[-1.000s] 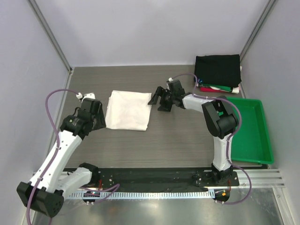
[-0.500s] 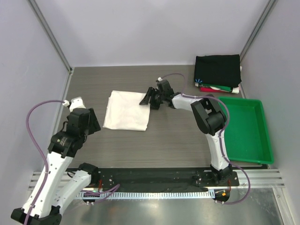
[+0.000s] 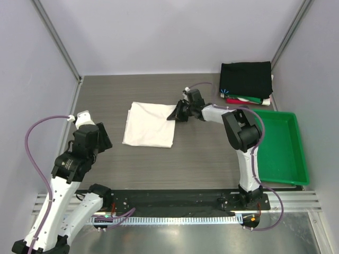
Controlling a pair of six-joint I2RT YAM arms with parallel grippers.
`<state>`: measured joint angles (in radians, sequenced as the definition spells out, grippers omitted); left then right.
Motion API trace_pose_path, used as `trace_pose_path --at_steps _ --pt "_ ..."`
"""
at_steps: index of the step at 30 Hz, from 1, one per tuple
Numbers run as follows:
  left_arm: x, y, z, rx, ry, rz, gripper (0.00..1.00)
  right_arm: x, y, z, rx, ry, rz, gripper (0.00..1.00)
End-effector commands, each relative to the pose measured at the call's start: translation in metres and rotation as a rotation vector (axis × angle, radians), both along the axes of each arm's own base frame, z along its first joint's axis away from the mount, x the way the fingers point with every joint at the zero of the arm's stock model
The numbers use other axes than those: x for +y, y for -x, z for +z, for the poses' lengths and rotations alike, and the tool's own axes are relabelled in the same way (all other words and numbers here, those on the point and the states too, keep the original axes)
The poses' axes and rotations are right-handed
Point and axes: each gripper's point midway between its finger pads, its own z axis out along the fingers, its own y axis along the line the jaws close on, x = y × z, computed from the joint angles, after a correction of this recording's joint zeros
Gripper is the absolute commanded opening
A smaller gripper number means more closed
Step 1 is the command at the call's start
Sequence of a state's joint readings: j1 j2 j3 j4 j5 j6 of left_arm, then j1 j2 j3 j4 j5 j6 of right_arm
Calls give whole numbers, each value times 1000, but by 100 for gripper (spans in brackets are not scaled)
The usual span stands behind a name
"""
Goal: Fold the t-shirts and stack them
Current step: Neatly place the folded tshirt to the corner
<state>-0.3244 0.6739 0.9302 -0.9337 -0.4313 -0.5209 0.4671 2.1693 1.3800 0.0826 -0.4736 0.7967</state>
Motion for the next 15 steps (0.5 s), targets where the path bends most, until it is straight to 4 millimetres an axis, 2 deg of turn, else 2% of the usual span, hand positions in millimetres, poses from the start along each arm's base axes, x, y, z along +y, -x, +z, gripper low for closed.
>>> trace_pose_path --at_steps 1,2,3,8,10,15 --pt "3 -6 7 -42 9 35 63 -40 -21 73 -171 59 29 1" --pt "3 -6 6 -38 8 35 62 -54 -16 75 -170 112 54 1" --pt "3 -6 7 -40 7 36 62 -71 -26 84 -192 134 41 1" --pt "4 -6 5 -34 4 38 62 -136 -44 101 -282 380 9 1" --pt "4 -7 4 -34 4 38 62 -159 -51 119 -324 451 -12 1" --pt "4 -9 -2 -4 -9 45 62 -198 -72 160 -423 564 -88 1"
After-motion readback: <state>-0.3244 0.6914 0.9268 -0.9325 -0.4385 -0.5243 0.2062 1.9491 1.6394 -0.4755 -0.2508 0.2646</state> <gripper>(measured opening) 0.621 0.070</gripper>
